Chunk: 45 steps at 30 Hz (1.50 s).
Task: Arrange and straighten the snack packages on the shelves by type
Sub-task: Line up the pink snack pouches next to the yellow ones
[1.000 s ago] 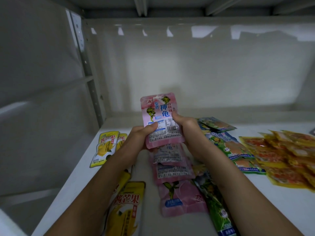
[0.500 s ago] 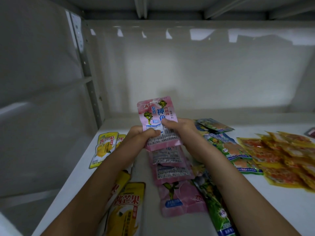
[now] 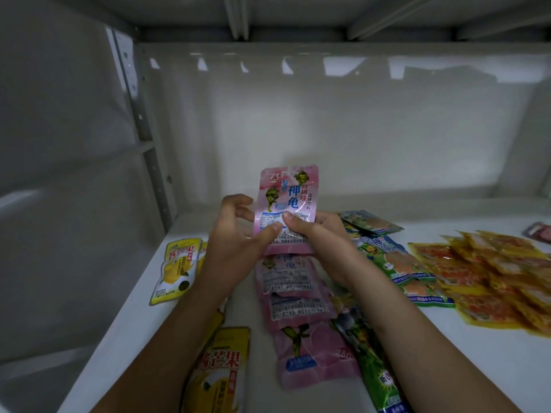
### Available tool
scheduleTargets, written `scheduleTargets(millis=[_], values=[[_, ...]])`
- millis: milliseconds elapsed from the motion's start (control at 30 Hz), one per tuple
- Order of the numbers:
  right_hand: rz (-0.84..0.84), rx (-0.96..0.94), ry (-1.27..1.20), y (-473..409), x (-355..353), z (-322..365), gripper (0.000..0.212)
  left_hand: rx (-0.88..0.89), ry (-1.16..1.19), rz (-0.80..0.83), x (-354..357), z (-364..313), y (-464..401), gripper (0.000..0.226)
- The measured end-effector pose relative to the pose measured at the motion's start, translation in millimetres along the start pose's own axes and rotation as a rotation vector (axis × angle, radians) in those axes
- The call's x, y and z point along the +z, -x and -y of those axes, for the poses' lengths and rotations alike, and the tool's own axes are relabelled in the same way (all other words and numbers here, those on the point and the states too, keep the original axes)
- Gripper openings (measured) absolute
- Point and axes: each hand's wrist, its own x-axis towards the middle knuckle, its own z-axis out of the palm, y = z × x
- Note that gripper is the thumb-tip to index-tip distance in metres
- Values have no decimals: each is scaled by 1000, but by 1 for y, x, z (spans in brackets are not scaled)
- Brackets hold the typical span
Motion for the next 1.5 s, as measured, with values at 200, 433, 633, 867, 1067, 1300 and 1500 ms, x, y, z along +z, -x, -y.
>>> scheduleTargets(millis=[200,433,633,867,1067,1300,1500], values=[[-24,8,0,-7,-1,-7,25,444,-461,-100,2,8,0,28],[-45,197,-148,-10,8,1,54,350,-394,115,12,7,11,59],[5,-13,53,0,4,-1,19,247,-213,61,14,2,10,42],[-173,-75,140,-1,2,-1,22,-41,125,162,13,5,3,15],[-87,-13,111,-3,0,-6,27,-182,342,151,4,7,-3,32],[17,-63,81,1,-4,-6,21,-246,452,257,2,11,-3,26],[41,-132,50,2,-1,-3,20,-228,529,257,-1,11,-2,28]])
